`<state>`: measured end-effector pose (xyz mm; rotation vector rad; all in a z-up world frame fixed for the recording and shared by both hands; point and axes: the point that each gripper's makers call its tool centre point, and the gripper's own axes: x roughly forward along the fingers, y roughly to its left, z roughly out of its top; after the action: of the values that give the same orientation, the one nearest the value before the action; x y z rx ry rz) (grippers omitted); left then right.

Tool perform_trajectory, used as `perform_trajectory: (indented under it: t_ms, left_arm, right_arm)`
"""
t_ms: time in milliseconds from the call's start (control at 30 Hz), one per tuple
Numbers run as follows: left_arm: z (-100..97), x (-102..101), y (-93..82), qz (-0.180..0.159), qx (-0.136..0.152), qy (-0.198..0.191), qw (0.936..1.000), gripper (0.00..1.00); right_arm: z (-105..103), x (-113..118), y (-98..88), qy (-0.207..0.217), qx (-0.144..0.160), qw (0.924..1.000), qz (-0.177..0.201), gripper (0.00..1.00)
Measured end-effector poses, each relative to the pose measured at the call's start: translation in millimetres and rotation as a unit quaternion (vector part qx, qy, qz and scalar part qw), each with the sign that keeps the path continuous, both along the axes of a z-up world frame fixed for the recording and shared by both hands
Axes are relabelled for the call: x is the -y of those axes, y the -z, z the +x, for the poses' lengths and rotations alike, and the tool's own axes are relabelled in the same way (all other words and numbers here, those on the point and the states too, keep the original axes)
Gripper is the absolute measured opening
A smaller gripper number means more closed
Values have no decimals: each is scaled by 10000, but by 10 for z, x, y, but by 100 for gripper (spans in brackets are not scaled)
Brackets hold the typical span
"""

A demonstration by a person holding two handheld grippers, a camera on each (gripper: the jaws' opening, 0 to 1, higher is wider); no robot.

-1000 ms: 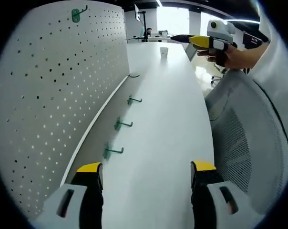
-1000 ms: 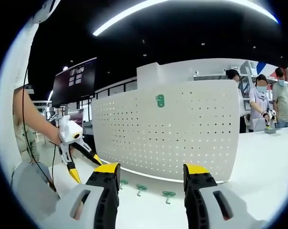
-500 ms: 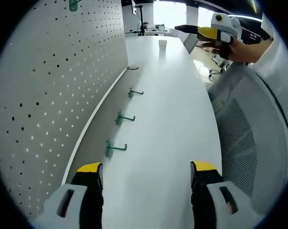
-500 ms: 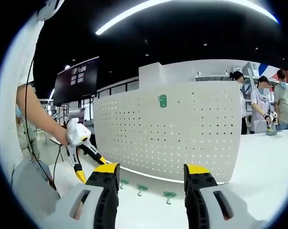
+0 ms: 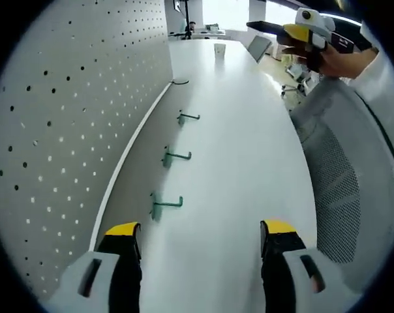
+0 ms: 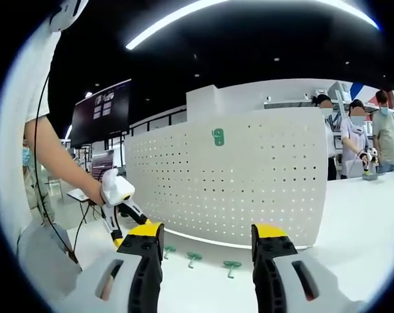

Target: Insert the hook assembly into the mounting plate slot until the hook locks in place.

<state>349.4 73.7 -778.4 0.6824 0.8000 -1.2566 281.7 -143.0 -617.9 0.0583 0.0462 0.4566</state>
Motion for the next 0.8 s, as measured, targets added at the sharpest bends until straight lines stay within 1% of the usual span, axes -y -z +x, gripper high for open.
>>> perform_trajectory:
  t_ms: [200, 733, 800]
  left_arm:
    - [56, 53, 71, 91, -51, 74, 9999, 77]
    - [230, 64, 205, 398, -126, 316, 9986, 77]
    - [255, 68, 214, 432, -97, 343, 9984, 77]
  right_arm:
    - [9, 26, 1, 39, -27, 10000, 76, 52]
    - [7, 38, 6, 55, -57, 9999, 98, 52]
    - [7, 39, 9, 51, -61, 9999, 92, 52]
